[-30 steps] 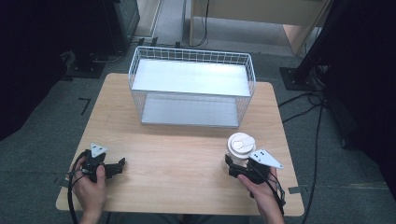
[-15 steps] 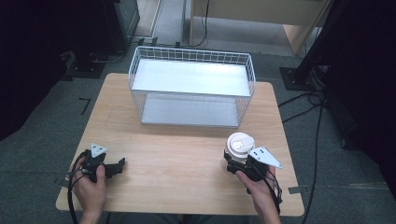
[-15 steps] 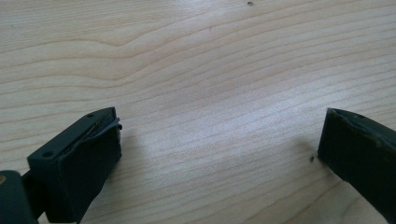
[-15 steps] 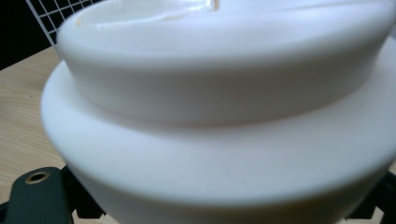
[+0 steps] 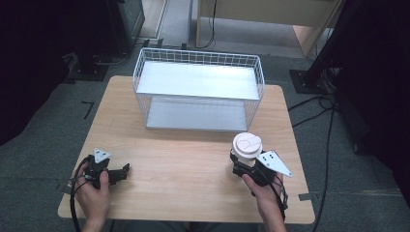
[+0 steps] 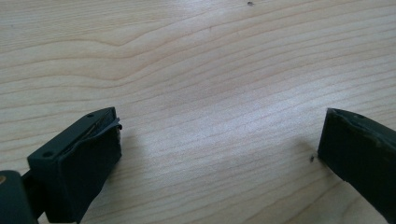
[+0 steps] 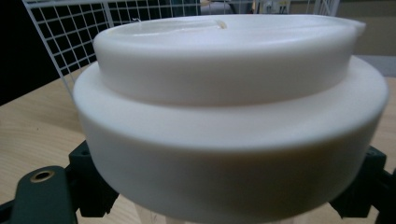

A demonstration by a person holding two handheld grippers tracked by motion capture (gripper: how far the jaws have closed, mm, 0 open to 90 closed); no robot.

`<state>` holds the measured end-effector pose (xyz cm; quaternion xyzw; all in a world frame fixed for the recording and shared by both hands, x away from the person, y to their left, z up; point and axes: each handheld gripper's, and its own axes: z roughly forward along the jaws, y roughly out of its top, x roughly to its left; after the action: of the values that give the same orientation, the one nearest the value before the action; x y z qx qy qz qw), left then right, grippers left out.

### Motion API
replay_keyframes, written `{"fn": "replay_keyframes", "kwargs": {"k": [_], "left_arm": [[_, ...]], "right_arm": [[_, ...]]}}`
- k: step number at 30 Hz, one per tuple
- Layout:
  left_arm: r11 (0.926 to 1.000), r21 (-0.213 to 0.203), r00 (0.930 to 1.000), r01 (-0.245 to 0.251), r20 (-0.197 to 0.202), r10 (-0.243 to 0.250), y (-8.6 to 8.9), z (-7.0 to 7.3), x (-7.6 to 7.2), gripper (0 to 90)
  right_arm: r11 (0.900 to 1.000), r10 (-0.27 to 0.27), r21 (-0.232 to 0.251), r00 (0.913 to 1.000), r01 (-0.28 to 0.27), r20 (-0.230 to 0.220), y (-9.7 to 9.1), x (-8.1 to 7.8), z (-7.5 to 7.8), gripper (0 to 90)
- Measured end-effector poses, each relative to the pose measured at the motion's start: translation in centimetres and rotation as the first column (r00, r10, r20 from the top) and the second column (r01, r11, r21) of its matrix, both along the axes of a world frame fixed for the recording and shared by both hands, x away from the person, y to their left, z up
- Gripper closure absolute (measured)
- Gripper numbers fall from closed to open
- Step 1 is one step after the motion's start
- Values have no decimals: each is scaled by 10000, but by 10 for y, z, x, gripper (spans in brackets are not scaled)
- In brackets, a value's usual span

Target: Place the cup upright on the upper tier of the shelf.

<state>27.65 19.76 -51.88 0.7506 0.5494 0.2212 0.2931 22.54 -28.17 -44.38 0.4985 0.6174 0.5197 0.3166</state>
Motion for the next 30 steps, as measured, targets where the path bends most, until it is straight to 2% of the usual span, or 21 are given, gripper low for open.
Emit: {"fn": "replay_keyframes", "kwargs": {"k": [4, 5, 7, 8, 10, 20, 30], "left_arm": [[10000, 6, 10000, 5, -3, -5, 0, 0, 0, 0], [10000, 1, 10000, 2, -2, -2, 0, 0, 0, 0], [10000, 3, 10000, 3, -2, -3, 0, 0, 0, 0], [10000, 32, 10000, 30, -25, -30, 0, 0, 0, 0], [10000, 0, 10000, 1, 1, -1, 0, 0, 0, 0], [10000, -4, 10000, -2, 8, 2, 0, 0, 0, 0], [10000, 18, 10000, 6, 9, -6, 0, 0, 0, 0]], "right_arm": [[9999, -62, 162, 9989, 55, 471, 3, 1, 11, 149], [9999, -62, 162, 9989, 55, 471, 3, 1, 11, 149], [9996, -194, 199, 9964, 178, 824, 4, 3, 18, 150], [9996, -194, 199, 9964, 178, 824, 4, 3, 18, 150], [9992, -274, 308, 9933, 240, 1121, 6, 6, 26, 151], [9996, -232, 185, 9870, 205, 1593, 14, 14, 47, 151], [10000, -60, -37, 9756, 70, 2194, 26, 28, 76, 152]]}}
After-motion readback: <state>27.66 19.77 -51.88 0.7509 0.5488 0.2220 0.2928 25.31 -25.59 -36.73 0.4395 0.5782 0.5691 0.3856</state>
